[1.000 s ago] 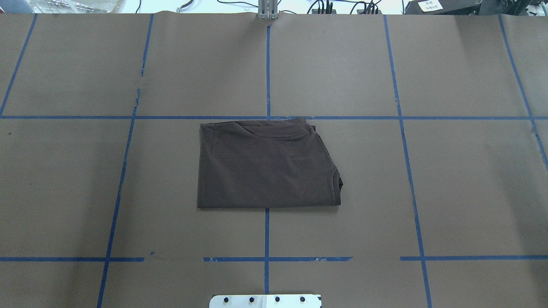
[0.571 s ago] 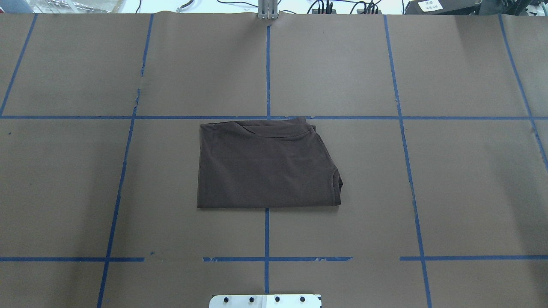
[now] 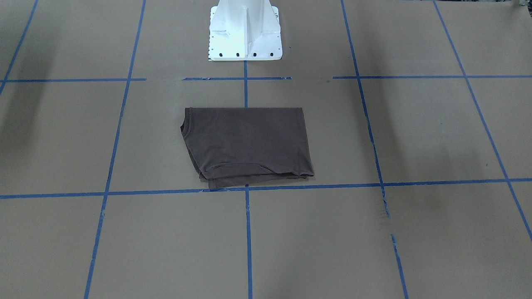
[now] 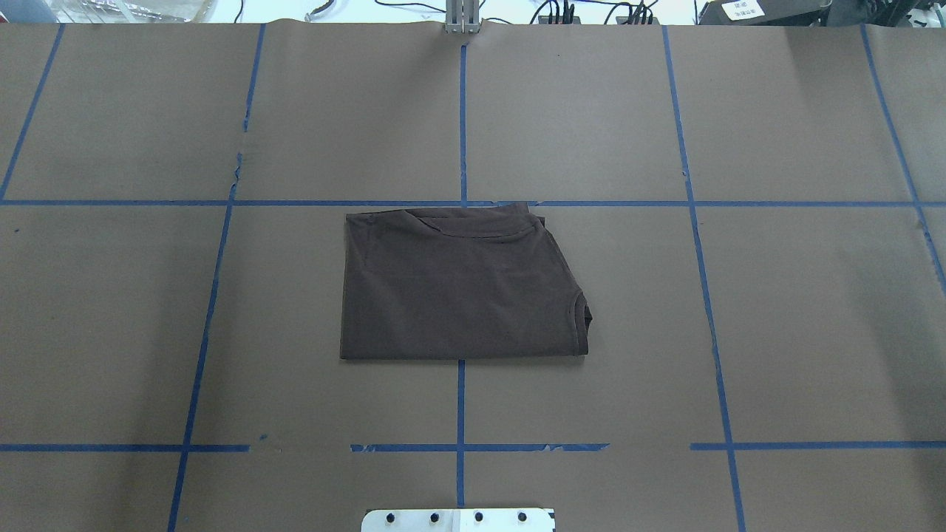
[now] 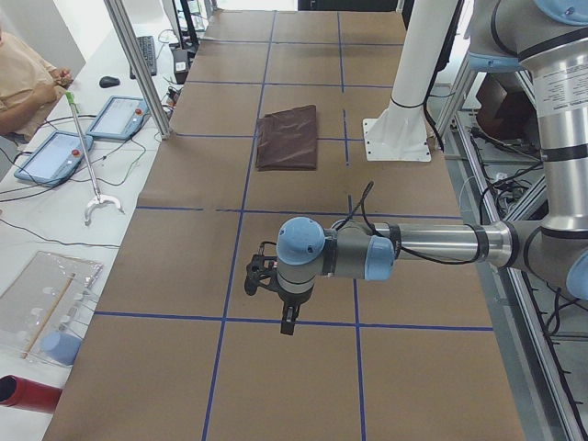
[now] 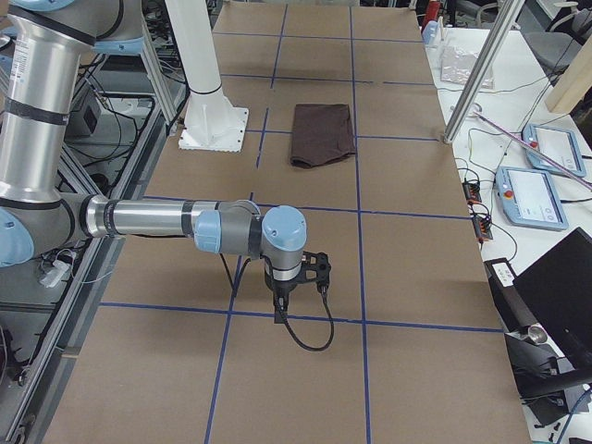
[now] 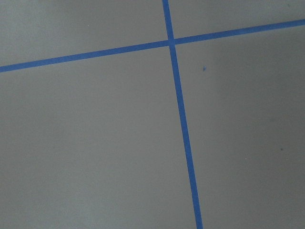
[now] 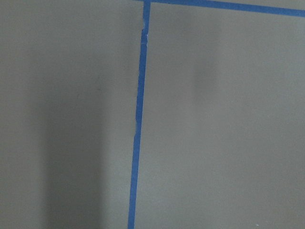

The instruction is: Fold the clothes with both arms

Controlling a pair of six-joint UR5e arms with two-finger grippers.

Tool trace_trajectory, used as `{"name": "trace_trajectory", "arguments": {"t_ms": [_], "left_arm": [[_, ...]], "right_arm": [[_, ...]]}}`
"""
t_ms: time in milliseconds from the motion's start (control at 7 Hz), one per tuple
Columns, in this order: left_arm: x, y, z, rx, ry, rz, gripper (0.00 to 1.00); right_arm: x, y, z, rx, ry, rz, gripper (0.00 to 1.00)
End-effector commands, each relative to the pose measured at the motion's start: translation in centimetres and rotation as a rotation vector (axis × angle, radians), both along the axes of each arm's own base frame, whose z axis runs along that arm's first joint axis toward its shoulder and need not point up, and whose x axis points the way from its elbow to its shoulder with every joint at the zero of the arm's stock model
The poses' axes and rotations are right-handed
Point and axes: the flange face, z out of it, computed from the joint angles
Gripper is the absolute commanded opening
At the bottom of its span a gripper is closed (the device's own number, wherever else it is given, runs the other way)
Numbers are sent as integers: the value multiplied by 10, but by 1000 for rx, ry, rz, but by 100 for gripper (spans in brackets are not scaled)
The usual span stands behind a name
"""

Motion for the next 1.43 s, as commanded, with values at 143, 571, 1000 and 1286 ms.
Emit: {"name": "trace_trajectory", "arguments": {"t_ms": [143,571,1000,1286], "left_arm": [[0,1,7,-16,-1,0,100],[0,1,8,-17,1,0,100],[0,0,6,-12,0,0,100],[0,-1,5,-9,0,0,100]], "right_arm": [[-1,-1,-1,1,-10,1,100],[-1,0,0,-2,-10,1,100],[-1,0,0,-2,-10,1,100],[-1,0,-1,0,-10,1,100]]}}
